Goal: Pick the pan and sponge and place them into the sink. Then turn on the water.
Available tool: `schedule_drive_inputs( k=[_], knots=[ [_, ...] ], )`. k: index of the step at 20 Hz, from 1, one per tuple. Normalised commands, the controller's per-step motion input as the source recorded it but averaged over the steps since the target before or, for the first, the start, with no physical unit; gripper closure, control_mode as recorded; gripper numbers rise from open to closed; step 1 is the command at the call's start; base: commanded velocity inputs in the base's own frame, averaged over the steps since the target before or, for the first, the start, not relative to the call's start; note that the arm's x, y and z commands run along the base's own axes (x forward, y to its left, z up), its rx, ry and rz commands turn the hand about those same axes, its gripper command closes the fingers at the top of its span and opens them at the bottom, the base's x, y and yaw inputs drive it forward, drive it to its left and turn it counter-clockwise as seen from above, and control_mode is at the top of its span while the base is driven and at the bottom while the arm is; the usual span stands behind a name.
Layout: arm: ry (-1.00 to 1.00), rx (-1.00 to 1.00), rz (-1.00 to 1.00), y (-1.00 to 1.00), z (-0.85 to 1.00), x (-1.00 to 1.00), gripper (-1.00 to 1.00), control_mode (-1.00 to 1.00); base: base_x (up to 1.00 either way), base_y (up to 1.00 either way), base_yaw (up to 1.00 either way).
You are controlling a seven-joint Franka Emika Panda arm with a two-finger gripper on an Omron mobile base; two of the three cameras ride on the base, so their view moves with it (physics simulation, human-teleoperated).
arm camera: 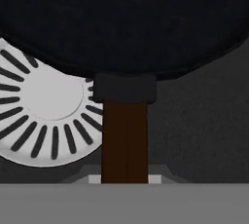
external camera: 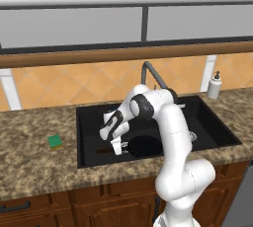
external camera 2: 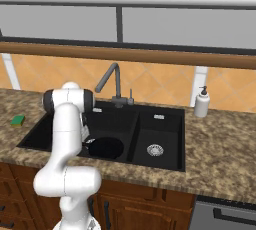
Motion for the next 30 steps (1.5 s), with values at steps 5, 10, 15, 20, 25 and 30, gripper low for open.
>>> schedule_drive_inputs(
  k=[5, 10, 15, 20, 25, 30],
  knots=[
    [-0.09, 0.08, -0.05, 0.03, -0.36, 0.27, 1.00, -1.00, 0.00, 0.00, 0.00],
    [-0.02, 0.01, -0.04, 0.03, -0.11, 0.07, 1.00, -1.00, 0.00, 0.00, 0.00],
    [0.00, 0.00, 0.00, 0.00, 0.00, 0.00, -1.00, -1.00, 0.00, 0.00, 0.00],
    [-0.01, 0.00, 0.00, 0.00, 0.08, -0.05, -1.00, -1.00, 0.00, 0.00, 0.00],
    [-0.03, 0.00, 0.00, 0.00, 0.59, -0.20, -1.00, -1.00, 0.00, 0.00, 0.00],
    [-0.01, 0.00, 0.00, 0.00, 0.96, -0.07, -1.00, -1.00, 0.00, 0.00, 0.00]
  ],
)
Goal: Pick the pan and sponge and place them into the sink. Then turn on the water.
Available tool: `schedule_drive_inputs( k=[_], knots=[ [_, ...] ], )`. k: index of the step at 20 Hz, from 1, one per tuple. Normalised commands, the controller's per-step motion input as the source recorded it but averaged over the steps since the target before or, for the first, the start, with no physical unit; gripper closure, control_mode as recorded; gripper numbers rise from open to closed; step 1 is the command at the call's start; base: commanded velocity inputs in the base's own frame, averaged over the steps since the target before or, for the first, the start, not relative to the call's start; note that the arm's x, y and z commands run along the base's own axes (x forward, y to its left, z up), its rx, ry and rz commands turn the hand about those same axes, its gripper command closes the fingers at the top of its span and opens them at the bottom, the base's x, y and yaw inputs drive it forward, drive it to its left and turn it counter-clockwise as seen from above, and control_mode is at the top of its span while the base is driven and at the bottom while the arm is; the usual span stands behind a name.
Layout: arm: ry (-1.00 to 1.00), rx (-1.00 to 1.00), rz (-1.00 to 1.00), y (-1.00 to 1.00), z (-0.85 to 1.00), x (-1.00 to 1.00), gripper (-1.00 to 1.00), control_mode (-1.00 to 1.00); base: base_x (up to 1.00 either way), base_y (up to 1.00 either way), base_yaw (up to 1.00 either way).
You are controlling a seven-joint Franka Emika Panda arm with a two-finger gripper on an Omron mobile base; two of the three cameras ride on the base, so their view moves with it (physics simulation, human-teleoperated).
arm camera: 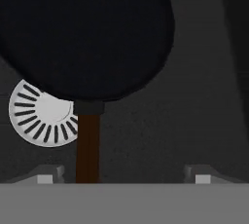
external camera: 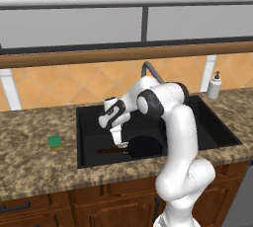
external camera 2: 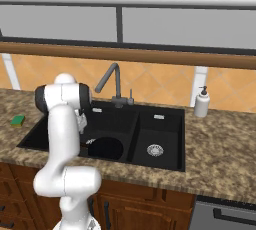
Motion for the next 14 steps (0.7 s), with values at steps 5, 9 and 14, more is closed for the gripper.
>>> schedule_drive_inputs(
  k=[5, 9, 14],
  knots=[
    [-0.06, 0.01, 0.00, 0.00, 1.00, -0.27, -1.00, -1.00, 0.00, 0.00, 0.00],
    [-0.12, 0.01, 0.05, 0.03, 1.00, -0.30, -1.00, -1.00, 0.00, 0.00, 0.00],
    [-0.16, 0.00, 0.41, 0.08, 0.82, -0.28, -1.00, -1.00, 0.00, 0.00, 0.00]
  ],
)
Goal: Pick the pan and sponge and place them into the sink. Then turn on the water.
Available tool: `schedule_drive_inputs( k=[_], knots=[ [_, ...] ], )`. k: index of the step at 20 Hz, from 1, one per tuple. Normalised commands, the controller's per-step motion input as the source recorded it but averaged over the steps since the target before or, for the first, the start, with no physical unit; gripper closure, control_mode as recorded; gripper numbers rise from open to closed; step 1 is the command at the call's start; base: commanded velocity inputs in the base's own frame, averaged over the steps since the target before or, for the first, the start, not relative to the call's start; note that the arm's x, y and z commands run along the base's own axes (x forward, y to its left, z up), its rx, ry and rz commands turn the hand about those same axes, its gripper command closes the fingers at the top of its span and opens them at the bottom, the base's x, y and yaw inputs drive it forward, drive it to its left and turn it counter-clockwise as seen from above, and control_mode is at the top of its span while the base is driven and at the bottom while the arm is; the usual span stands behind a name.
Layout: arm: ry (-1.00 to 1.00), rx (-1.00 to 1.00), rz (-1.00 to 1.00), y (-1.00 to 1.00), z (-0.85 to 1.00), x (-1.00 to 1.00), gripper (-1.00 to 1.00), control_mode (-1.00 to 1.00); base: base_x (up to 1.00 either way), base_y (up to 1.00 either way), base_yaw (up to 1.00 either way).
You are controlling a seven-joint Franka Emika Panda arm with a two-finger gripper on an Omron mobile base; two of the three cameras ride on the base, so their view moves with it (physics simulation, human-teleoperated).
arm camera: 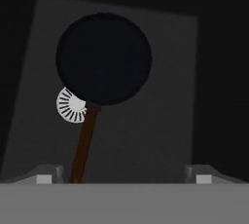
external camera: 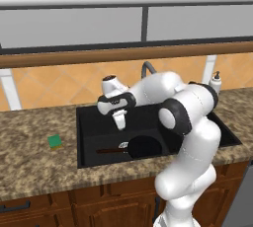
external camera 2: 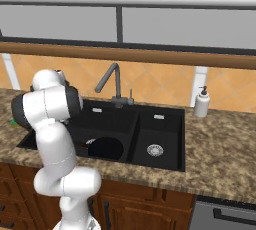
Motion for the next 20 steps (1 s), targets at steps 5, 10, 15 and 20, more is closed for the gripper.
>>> schedule_drive_inputs(
  k=[5, 10, 15, 20],
  knots=[
    [-0.03, 0.00, 0.76, 0.30, 0.50, -0.01, -1.00, -1.00, 0.00, 0.00, 0.00],
    [0.00, 0.00, 0.86, 0.41, 0.28, 0.00, -1.00, -1.00, 0.00, 0.00, 0.00],
    [0.00, 0.00, 0.81, 0.44, 0.30, 0.00, -1.00, -1.00, 0.00, 0.00, 0.00],
    [-0.01, 0.00, 0.53, 0.39, 0.02, 0.00, -1.00, -1.00, 0.00, 0.00, 0.00]
  ],
)
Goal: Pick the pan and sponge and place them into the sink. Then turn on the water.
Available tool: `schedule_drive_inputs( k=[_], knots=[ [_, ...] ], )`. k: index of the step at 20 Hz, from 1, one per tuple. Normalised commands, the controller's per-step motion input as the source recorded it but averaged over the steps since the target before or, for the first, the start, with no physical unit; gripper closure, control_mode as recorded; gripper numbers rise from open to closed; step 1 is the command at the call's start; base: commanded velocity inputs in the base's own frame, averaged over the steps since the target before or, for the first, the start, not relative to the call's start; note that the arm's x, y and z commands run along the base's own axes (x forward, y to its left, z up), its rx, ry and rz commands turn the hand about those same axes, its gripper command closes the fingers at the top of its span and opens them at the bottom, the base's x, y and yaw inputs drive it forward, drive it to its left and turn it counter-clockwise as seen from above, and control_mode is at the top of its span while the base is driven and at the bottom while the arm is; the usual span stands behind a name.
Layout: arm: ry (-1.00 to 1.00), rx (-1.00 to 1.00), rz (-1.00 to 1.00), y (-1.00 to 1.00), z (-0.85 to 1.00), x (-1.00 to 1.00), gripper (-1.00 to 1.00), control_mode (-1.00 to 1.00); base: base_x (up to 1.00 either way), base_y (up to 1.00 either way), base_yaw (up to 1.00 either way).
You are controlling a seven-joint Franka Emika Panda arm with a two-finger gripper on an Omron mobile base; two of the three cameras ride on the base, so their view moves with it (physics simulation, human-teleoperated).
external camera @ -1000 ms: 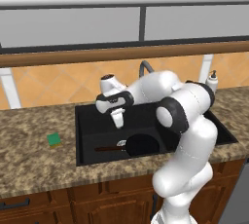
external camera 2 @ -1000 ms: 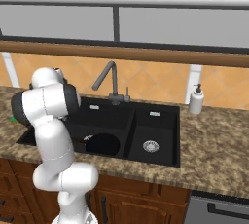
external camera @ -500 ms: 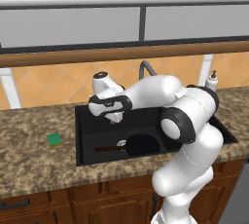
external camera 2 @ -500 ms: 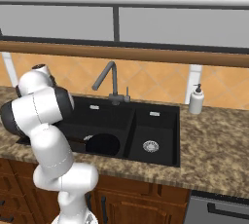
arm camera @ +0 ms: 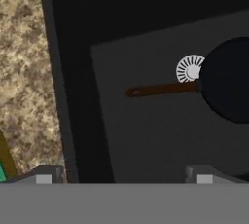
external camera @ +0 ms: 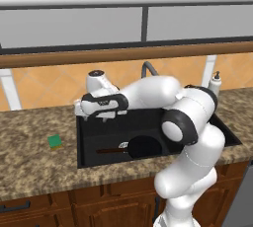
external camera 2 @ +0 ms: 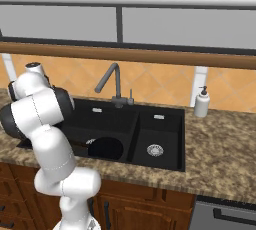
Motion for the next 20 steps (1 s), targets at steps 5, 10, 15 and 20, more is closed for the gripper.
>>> schedule_drive_inputs(
  k=[5, 10, 15, 20],
  knots=[
    [-0.04, 0.00, 0.32, 0.26, -0.13, 0.00, -1.00, -1.00, 0.00, 0.00, 0.00],
    [-0.01, 0.00, 0.21, 0.42, -0.04, 0.00, -1.00, -1.00, 0.00, 0.00, 0.00],
    [0.00, -0.05, 0.09, 0.61, 0.00, 0.00, -1.00, -1.00, 0.00, 0.00, 0.00],
    [0.04, -0.12, 0.00, 0.58, -0.07, 0.00, -1.00, -1.00, 0.00, 0.00, 0.00]
  ],
)
